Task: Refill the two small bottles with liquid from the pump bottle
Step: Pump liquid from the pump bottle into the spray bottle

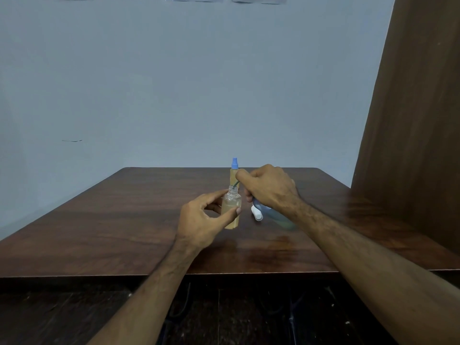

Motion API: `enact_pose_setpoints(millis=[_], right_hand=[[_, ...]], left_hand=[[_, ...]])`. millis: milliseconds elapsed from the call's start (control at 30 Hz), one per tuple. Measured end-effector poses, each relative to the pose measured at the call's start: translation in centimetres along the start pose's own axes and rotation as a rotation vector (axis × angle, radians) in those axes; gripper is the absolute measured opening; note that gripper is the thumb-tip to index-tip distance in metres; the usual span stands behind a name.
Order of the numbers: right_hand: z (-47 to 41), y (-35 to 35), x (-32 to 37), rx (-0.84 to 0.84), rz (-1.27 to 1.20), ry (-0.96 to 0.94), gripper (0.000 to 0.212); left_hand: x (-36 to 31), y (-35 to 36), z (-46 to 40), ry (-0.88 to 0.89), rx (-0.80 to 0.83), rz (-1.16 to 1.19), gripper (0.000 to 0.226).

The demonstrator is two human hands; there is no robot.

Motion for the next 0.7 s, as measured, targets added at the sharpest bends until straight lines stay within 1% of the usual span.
enact_pose_setpoints(millis=[133, 333, 467, 700], right_hand=[[-0.08, -0.27, 0.17, 0.025, -0.007, -0.001, 0.044], [-0.21, -0.16, -0.18, 0.08, -0.019, 0.021, 0.052], [-0.37, -0.3, -0.11, 0.067, -0.006, 0.003, 0.048], [-0.46, -0.63, 0.3, 0.034, 0.026, -0.044, 0.058]], left_hand=[[0.06, -0.08, 0.01, -0.005, 0.016, -0.001, 0.044], [-0.36, -0.12, 0.02, -0.005, 0.016, -0.001, 0.046], [-0.43, -0.17, 0.09, -0.004, 0.028, -0.007, 0.047], [-0.25, -0.22, -0.01, -0.005, 0.03, -0.012, 0.047]])
Point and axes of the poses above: each hand's wrist, its own z-axis away from the middle knuckle, its own y-axis out of the palm, x = y × z, the point moved 3 cm from there along -z, towards the middle knuckle
